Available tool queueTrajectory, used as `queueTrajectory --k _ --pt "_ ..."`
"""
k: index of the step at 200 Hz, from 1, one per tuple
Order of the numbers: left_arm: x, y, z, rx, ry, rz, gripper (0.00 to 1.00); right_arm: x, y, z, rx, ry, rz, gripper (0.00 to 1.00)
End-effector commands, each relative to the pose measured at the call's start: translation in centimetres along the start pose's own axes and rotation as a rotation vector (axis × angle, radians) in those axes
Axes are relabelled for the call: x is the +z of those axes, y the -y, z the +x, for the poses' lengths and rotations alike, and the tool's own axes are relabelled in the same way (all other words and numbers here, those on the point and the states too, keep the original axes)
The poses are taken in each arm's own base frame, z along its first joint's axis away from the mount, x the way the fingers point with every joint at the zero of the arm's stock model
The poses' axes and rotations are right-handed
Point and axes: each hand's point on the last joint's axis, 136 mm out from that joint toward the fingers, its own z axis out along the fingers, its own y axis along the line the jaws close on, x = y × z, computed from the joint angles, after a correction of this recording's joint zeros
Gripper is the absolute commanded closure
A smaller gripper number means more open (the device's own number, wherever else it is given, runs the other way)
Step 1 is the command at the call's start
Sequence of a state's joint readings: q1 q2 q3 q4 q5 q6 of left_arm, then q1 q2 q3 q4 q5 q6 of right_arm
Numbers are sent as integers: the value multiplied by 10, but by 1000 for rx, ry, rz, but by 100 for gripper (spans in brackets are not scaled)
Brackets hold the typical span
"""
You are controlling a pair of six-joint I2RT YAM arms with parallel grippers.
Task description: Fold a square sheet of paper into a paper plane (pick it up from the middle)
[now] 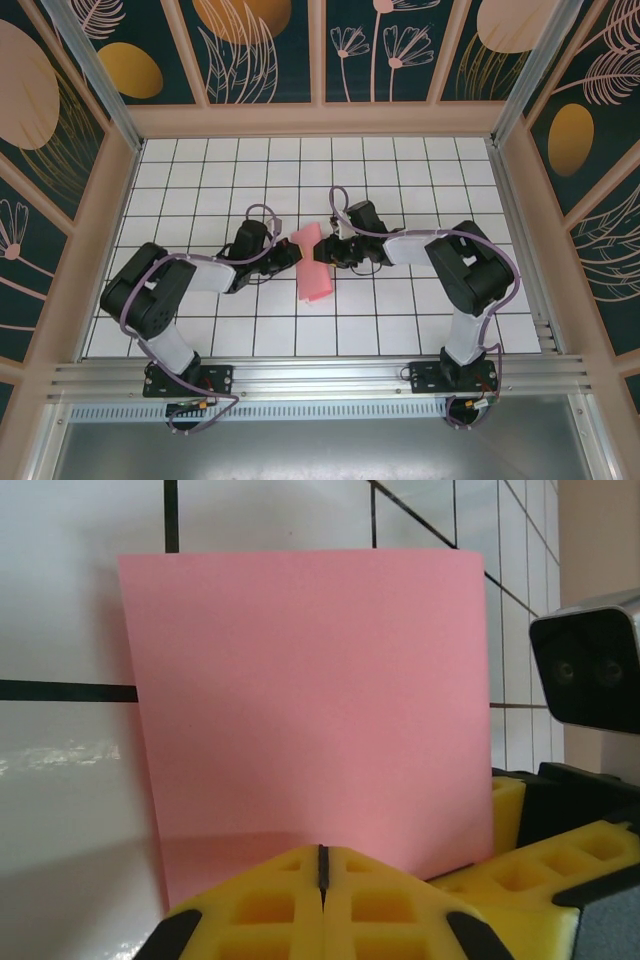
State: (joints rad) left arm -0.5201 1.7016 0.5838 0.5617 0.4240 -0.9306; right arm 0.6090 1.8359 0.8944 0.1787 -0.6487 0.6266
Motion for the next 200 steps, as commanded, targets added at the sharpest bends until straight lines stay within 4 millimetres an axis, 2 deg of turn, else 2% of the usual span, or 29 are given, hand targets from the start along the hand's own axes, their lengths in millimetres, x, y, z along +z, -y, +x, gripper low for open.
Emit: queueTrajectory --k 1,47,77,141,170,200 --pt "10 -4 2 1 -16 -6 100 2 11 5 12 -23 25 63" --pt "15 -21 8 -12 -32 -47 100 -3 17 5 45 -25 95 60" --pt "17 -24 11 -15 -42 -52 100 -10 15 3 47 -12 127 50" --pt "19 -19 10 -8 -49 -36 100 -22 29 7 -13 -1 348 28" --pt "19 -14 9 -8 -49 -18 100 -17 22 11 -64 -7 415 22" --pt "19 -9 10 -5 -53 5 100 -9 26 17 -65 -12 476 22"
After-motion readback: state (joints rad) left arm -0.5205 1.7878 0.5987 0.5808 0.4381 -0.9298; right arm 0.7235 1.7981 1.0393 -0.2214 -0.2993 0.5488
